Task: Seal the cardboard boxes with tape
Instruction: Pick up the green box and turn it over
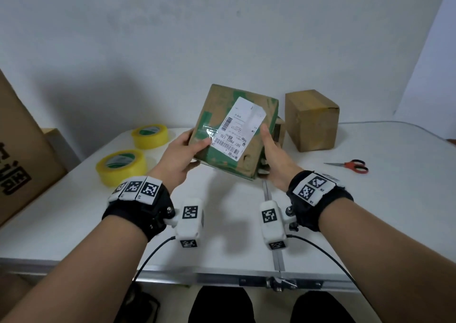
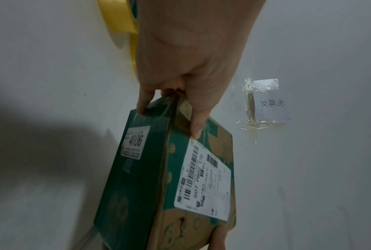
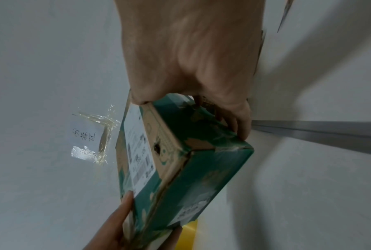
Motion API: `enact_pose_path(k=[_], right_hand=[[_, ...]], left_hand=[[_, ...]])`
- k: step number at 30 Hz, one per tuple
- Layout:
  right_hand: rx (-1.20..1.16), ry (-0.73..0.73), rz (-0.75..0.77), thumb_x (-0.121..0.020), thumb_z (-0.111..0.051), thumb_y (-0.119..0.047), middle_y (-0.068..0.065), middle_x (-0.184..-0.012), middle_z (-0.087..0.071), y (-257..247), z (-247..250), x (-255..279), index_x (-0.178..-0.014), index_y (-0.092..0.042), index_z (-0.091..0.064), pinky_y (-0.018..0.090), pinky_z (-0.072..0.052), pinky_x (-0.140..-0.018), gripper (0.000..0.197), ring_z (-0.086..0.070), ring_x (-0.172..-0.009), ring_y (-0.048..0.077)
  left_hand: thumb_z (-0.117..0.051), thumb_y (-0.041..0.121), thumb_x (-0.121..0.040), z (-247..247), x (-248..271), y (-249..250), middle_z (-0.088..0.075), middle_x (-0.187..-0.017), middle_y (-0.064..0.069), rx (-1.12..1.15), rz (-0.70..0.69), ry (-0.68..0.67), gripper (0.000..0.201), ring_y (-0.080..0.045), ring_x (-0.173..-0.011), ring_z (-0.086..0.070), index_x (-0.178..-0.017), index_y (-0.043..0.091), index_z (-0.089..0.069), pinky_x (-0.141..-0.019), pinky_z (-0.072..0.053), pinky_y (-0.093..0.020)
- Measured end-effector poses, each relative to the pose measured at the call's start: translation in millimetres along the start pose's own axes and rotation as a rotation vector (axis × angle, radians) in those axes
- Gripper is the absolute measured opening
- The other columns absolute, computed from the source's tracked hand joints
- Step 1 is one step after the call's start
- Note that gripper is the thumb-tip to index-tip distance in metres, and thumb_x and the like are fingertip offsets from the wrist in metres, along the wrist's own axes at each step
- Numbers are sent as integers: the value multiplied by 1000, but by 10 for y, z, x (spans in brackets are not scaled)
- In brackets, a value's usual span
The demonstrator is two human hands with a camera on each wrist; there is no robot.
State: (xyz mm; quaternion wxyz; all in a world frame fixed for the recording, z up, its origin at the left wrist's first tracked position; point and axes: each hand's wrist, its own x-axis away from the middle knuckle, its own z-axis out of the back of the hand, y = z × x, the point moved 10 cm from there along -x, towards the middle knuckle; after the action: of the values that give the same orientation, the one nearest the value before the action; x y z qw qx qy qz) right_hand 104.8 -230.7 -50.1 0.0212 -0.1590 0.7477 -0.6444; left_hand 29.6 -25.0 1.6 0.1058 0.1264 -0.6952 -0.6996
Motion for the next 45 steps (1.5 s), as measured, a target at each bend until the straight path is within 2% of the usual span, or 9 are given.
enact_pose_path(k=[6, 10, 17, 21, 24, 27, 30, 39, 45], right_hand=[[-56, -44, 66, -69, -64, -73, 1, -130, -63, -27, -68, 164, -149, -31, -28, 42, -57, -87, 98, -64, -112, 23], [-156, -108, 9, -60, -65, -77, 2, -127, -66, 43, -99, 243, -143, -32, -43, 35, -60, -68, 97, -67, -110, 25], [-167, 114, 146, -87, -64, -53, 3, -143, -49, -108, 224, 349, -142, -27, -34, 49, -48, -99, 68, -52, -122, 20], [218, 325, 413, -83, -69, -54, -1, -161, -19, -564, 460, 464, -155, -25, -18, 47, -26, -118, 92, -24, -146, 19], [602, 266, 614, -77, -68, -64, -4, -160, -21, -945, 208, 546, -149, -34, -26, 54, -23, -118, 89, -19, -147, 17], [901, 148, 702, -78, -65, -65, -2, -154, -34, -1173, -93, 556, -144, -36, -37, 55, -17, -119, 78, -22, -146, 21], [947, 13, 585, -64, -62, -83, -3, -146, -47, -1131, -126, 435, -145, -42, -32, 48, -35, -112, 96, -45, -133, 19], [577, 21, 427, -64, -63, -82, -4, -131, -54, -819, 197, 417, -140, -33, -35, 42, -52, -97, 94, -60, -112, 17], [230, 131, 272, -45, -62, -92, -5, -124, -61, -468, 459, 431, -113, -37, -46, 49, -44, -106, 89, -59, -117, 20]], left_hand=[[-71, 30, -85, 29, 35, 159, -68, -109, 18, 12, -39, -22, 38, -8, -105, -57, -122, 37, -62, -109, -36, -48], [-79, 57, -68, -83, 137, -52, -43, -142, 9, 127, 152, -183, 74, -40, -125, -42, -132, 48, -44, -98, -39, -67], [-82, 34, -73, -38, 101, 129, -56, -129, 3, 56, -19, -101, 68, -23, -101, -63, -130, 38, -45, -83, -54, -44], [-88, 58, -52, -19, 50, 476, -39, -140, 5, -233, -188, -48, 79, -17, -123, -51, -120, 53, -47, -88, -49, -34], [-87, 54, -57, -223, 80, 758, -25, -138, 10, -428, -321, -109, 83, -16, -129, -40, -126, 52, -42, -101, -48, -38], [-85, 44, -69, -473, 155, 987, -21, -138, 13, -538, -424, -187, 86, -7, -122, -44, -138, 45, -34, -91, -50, -21], [-82, 44, -71, -577, 182, 1079, -22, -140, 13, -558, -454, -232, 87, 10, -106, -44, -141, 46, -30, -80, -46, -11], [-48, 75, -83, -252, 66, 689, -26, -156, 9, -335, -240, -129, 70, -13, -139, -31, -144, 51, -25, -110, -29, -35], [-67, 33, -87, -352, 173, 295, -52, -141, 17, -10, -154, -294, 66, -10, -127, -53, -145, 39, -37, -107, -43, -43]])
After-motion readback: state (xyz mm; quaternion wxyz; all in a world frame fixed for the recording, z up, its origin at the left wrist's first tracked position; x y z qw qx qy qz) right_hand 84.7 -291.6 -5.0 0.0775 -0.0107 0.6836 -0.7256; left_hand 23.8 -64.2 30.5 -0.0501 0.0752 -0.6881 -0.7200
